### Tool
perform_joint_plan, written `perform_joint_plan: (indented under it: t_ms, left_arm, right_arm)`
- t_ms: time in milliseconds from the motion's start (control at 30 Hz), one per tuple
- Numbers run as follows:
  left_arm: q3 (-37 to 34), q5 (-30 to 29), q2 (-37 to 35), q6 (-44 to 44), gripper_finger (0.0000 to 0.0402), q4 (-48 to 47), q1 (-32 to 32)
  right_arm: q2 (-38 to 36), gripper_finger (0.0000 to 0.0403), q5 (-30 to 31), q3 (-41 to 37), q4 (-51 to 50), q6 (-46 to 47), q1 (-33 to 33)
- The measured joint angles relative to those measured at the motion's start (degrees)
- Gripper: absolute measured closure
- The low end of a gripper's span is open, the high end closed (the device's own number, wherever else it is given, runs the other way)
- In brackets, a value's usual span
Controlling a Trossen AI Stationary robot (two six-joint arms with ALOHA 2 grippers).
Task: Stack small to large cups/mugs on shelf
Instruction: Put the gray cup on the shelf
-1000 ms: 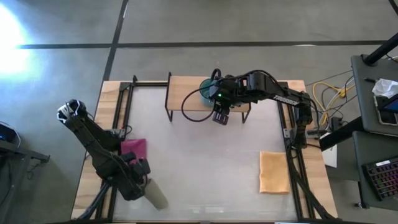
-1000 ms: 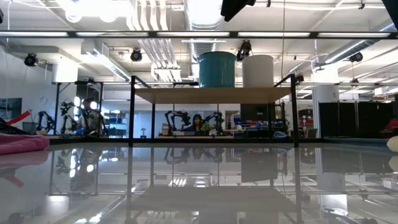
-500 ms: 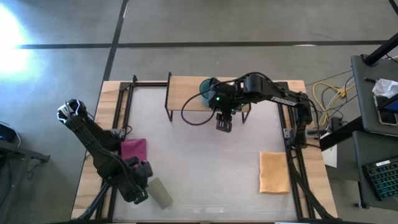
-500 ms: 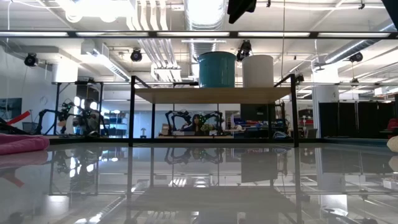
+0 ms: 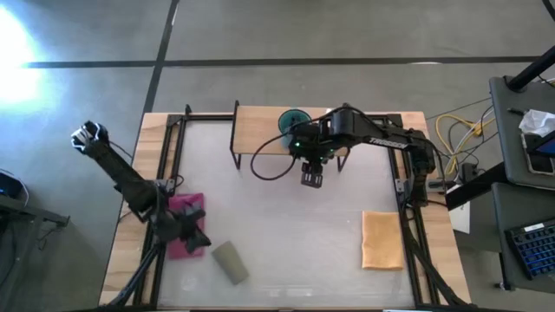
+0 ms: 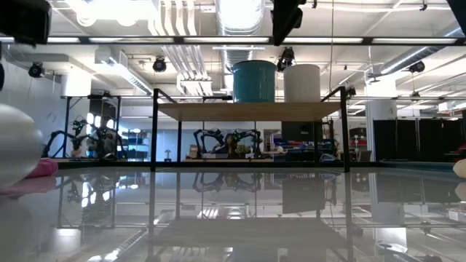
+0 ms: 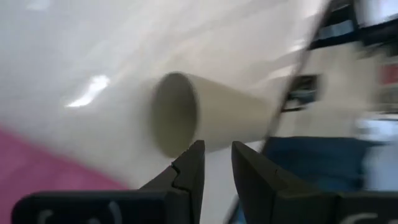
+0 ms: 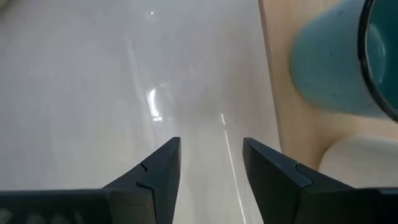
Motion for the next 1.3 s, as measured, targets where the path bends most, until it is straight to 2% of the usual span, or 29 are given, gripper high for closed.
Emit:
perform_joint_plan:
  t_ms: [67,167,267,400,533,933,1300]
  left_arm:
    - [-4.7,0.1,-3.8,0.0,0.0336,6.8,1.4]
    - [-9.5,0.0,-7.1,0.1,0.0336,9.6,2.7]
    - [-12.3,0.2,-8.3,0.4,0.0336,11.1,4.0]
    - [-15.9,0.4,-7.9,2.9,0.0336,18.5,5.7]
    - [-19.5,0.5,-4.7,5.1,0.0336,29.9,8.2]
    - [-20.8,6.7,8.5,9.3,0.0336,48.8,11.7]
    - [-19.5,9.2,18.4,9.3,0.0336,56.8,11.7]
  right_arm:
    - [-0.4,0.0236,0.0,-1.0,0.0,0.6,0.0]
    - [-0.9,0.0236,-0.2,-2.1,0.0,2.0,0.0]
    - [-1.6,0.0236,-0.2,-3.0,0.1,3.2,0.0]
    - [-2.5,0.0236,0.0,-3.7,0.3,4.1,-0.3]
    - [-2.6,0.0236,0.0,-3.8,0.4,4.5,-0.9]
    - [-2.6,0.0236,0.0,-3.8,0.6,4.4,-2.6]
    - [-2.6,0.0236,0.0,-3.8,0.6,2.7,-4.0]
